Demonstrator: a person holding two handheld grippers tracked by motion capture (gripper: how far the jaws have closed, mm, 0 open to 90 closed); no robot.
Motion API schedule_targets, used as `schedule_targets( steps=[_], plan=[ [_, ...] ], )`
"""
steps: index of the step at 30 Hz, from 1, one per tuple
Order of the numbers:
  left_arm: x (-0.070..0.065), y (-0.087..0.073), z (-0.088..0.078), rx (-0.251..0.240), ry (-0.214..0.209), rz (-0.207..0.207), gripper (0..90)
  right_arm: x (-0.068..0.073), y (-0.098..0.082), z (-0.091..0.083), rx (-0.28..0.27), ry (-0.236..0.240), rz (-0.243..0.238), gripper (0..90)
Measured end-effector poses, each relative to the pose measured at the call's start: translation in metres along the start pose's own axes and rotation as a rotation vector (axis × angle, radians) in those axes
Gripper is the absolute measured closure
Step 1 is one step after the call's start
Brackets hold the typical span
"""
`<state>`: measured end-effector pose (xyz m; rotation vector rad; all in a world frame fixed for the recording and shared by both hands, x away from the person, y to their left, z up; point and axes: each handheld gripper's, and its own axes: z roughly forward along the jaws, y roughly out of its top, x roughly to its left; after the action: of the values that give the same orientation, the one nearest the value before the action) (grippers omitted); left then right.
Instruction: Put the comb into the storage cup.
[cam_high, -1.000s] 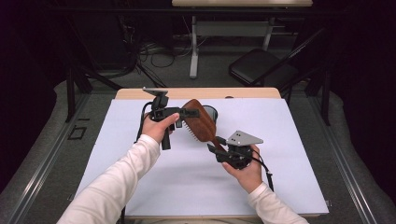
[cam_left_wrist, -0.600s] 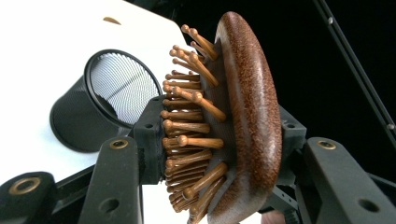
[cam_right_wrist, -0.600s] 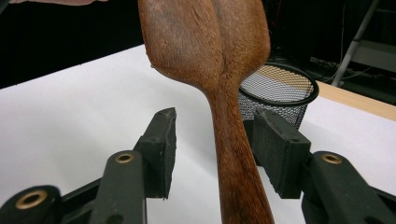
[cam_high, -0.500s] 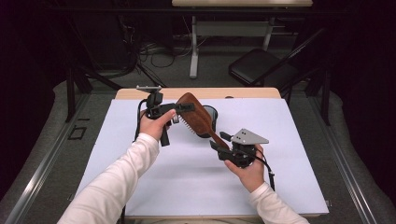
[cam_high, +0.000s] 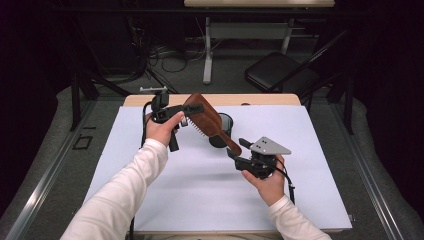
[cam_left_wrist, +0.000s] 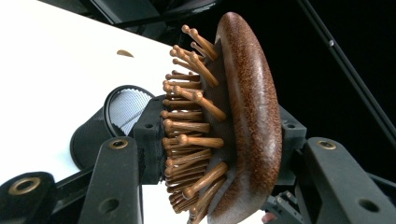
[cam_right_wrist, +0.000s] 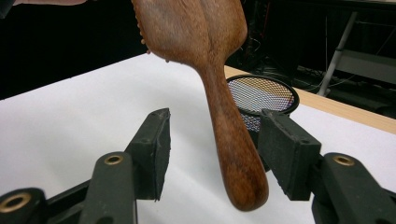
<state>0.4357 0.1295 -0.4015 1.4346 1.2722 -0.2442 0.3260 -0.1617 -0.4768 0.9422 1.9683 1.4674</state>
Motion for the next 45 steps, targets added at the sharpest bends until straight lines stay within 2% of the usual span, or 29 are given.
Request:
schedule_targets(
  steps=[7, 11, 20, 45],
  plan=[
    [-0.006, 0.008, -0.004, -0.024, 0.007, 0.016, 50.3, -0.001, 0.001, 0.0, 0.005, -0.012, -0.001, 42.4],
    [-0.007, 0.012, -0.005, -0.038, 0.016, 0.014, 50.3, 0.0, 0.002, -0.001, 0.006, -0.034, -0.026, 42.4],
    [-0.008, 0.021, -0.011, -0.072, 0.045, 0.019, 50.3, 0.002, 0.003, -0.001, 0.005, -0.042, -0.058, 41.9],
    [-0.004, 0.039, -0.029, -0.151, 0.095, 0.021, 50.3, -0.002, 0.0, 0.004, 0.052, -0.048, -0.023, 33.6]
  ],
)
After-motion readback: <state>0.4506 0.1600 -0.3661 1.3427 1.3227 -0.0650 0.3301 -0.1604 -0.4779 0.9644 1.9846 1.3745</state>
